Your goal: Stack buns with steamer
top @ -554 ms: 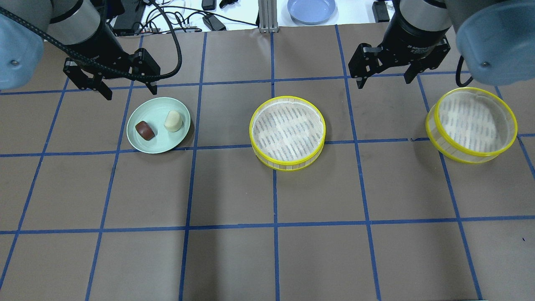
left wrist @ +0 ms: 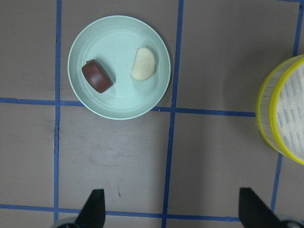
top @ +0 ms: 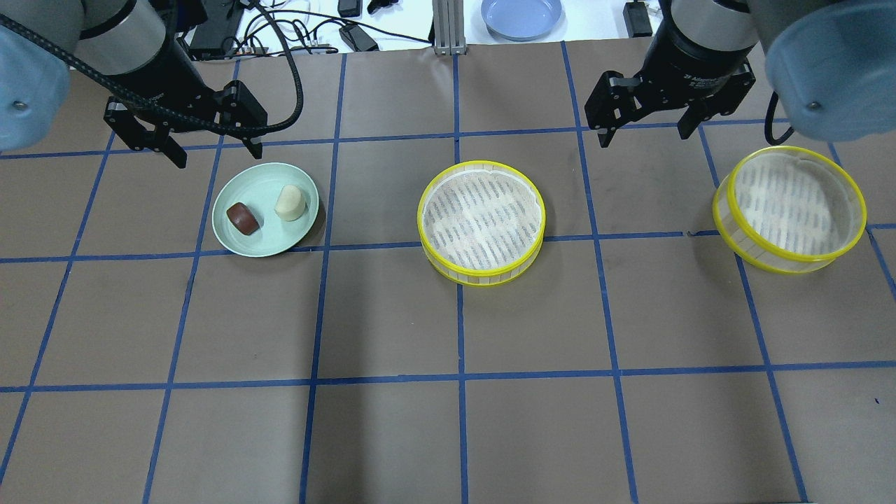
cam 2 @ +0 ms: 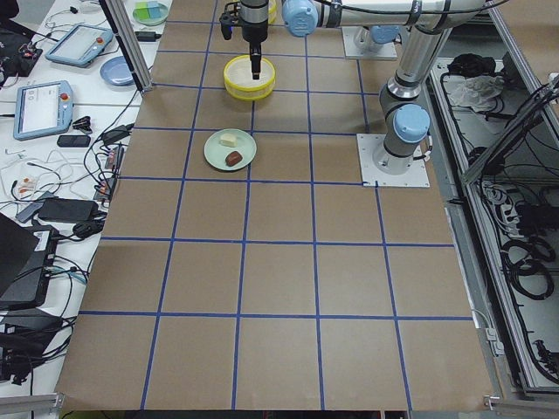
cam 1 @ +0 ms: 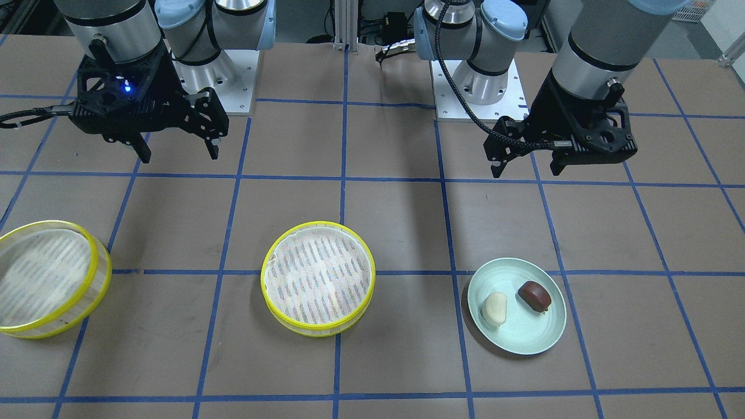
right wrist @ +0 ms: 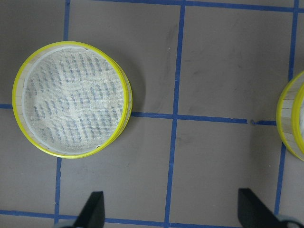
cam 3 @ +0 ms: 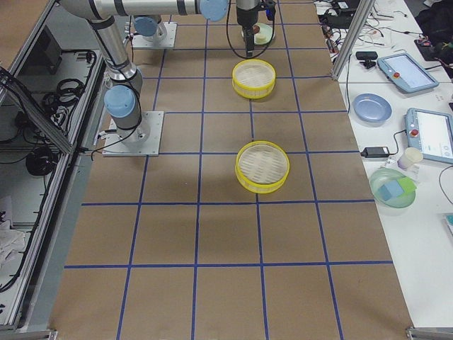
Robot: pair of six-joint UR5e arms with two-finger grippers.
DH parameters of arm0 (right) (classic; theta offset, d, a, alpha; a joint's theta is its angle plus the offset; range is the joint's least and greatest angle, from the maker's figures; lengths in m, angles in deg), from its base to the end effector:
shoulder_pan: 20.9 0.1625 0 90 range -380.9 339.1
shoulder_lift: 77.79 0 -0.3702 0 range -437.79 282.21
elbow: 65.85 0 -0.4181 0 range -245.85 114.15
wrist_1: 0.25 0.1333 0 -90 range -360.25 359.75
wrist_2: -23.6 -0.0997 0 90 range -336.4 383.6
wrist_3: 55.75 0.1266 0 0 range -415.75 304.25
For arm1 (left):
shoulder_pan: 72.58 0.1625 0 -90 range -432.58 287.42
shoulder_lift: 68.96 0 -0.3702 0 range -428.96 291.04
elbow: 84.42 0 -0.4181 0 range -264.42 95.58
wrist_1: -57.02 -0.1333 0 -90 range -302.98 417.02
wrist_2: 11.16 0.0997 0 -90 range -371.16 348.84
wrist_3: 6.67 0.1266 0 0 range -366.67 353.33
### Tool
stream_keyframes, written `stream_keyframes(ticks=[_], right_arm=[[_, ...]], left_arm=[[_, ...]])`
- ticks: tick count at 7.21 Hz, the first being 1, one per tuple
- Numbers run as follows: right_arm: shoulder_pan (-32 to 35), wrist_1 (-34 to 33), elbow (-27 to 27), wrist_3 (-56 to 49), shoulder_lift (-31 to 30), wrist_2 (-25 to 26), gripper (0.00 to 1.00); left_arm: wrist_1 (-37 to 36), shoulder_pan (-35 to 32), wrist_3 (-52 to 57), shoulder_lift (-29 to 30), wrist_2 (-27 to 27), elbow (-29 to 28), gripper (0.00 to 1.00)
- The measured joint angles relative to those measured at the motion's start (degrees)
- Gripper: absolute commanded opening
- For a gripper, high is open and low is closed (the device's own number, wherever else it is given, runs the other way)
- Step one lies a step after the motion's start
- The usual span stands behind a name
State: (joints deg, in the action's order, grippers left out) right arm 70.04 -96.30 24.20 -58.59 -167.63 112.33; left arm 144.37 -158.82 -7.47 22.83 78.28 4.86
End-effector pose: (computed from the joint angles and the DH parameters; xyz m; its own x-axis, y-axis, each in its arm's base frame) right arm 0.1448 -0.5289 0.4154 -0.9975 -0.0679 -0.0170 -0.0658 0.9925 -0.1027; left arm -0.0993 -0.5404 0.4009 -0.9968 -0.0792 0.0102 -0.0795 0.9965 -0.0274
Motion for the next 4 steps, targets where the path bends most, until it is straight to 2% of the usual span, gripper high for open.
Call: stream_keyframes(ticks=[2,4], right_arm=[[-3.7,-0.2,-0.1,-1.8,0.2,-0.5,1.00],[-10.4,0.0,-0.2,-6.4,1.2,-0.6,1.00]], left_arm=[[-0.3,0.5,0.5,1.2,0.0,0.6,1.00],[-3.3,1.2,3.0,3.2,-0.1,2.3,1.00]])
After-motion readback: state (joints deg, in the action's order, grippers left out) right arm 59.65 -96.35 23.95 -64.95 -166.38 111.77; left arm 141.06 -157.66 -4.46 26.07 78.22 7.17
